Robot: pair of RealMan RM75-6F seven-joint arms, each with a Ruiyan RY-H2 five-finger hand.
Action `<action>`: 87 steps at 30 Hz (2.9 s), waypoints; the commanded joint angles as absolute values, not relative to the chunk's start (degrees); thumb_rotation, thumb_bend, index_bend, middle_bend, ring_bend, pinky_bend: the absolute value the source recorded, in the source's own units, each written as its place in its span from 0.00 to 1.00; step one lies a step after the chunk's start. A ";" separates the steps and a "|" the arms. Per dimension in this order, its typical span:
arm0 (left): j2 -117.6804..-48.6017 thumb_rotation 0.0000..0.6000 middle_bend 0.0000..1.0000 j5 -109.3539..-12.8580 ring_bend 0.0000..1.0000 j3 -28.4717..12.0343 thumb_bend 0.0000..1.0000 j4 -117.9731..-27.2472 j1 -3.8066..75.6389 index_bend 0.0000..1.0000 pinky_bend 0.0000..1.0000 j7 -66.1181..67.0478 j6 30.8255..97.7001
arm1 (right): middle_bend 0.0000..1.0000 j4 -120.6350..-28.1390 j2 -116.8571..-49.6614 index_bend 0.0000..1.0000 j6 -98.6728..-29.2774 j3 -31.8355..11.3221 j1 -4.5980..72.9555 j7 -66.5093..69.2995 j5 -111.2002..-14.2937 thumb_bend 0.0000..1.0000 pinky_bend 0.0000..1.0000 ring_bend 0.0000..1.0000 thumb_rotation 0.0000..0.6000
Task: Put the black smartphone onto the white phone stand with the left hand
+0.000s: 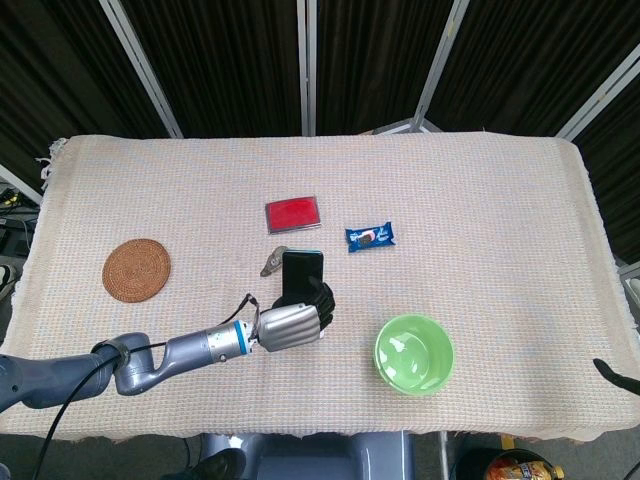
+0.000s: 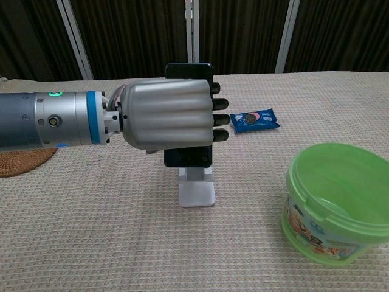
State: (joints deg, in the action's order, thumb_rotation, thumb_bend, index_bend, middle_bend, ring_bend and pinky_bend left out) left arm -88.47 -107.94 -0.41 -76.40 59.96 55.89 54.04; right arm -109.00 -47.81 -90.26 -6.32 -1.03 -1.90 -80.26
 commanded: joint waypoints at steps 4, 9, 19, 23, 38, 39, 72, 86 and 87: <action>-90.48 1.00 0.44 -106.90 0.50 -1.09 0.10 -75.37 58.62 0.68 0.41 62.36 52.18 | 0.00 -109.01 -47.60 0.00 -90.19 -6.33 -1.07 -1.62 -80.24 0.00 0.00 0.00 1.00; -91.19 1.00 0.44 -106.88 0.50 -1.06 0.10 -75.16 58.36 0.68 0.41 63.49 51.78 | 0.00 -109.10 -47.51 0.00 -90.32 -6.32 -1.18 -1.50 -80.31 0.00 0.00 0.00 1.00; -94.43 1.00 0.44 -106.18 0.50 -2.11 0.10 -73.68 56.26 0.68 0.41 68.66 53.24 | 0.00 -109.08 -47.33 0.00 -90.19 -6.32 -1.21 -1.16 -80.29 0.00 0.00 0.00 1.00; -95.67 1.00 0.44 -105.49 0.50 -2.65 0.10 -73.28 55.28 0.68 0.41 71.04 53.71 | 0.00 -109.05 -47.22 0.00 -90.27 -6.34 -1.30 -0.86 -80.30 0.00 0.00 0.00 1.00; -99.62 1.00 0.44 -105.60 0.50 -2.52 0.10 -69.83 54.65 0.68 0.41 71.39 54.36 | 0.00 -108.99 -46.91 0.00 -90.42 -6.26 -1.54 -0.07 -80.53 0.00 0.00 0.00 1.00; -99.77 1.00 0.44 -105.62 0.50 -2.52 0.10 -69.67 54.62 0.68 0.41 71.29 54.45 | 0.00 -108.99 -46.89 0.00 -90.42 -6.26 -1.55 -0.02 -80.54 0.00 0.00 0.00 1.00; -93.29 1.00 0.00 -104.94 0.10 -3.56 0.00 -75.97 50.19 0.07 0.25 67.35 62.05 | 0.00 -108.93 -46.41 0.00 -91.23 -5.77 -2.17 1.69 -82.32 0.00 0.00 0.00 1.00; -75.49 1.00 0.00 -82.32 0.02 -6.69 0.00 -102.71 25.47 0.06 0.10 44.08 84.22 | 0.00 -108.80 -45.96 0.00 -91.49 -5.35 -2.30 3.41 -84.11 0.00 0.00 0.00 1.00; -74.10 1.00 0.00 -82.25 0.02 -6.06 0.00 -103.30 24.20 0.06 0.09 42.38 85.04 | 0.00 -108.68 -45.98 0.00 -91.45 -5.34 -2.27 3.50 -84.18 0.00 0.00 0.00 1.00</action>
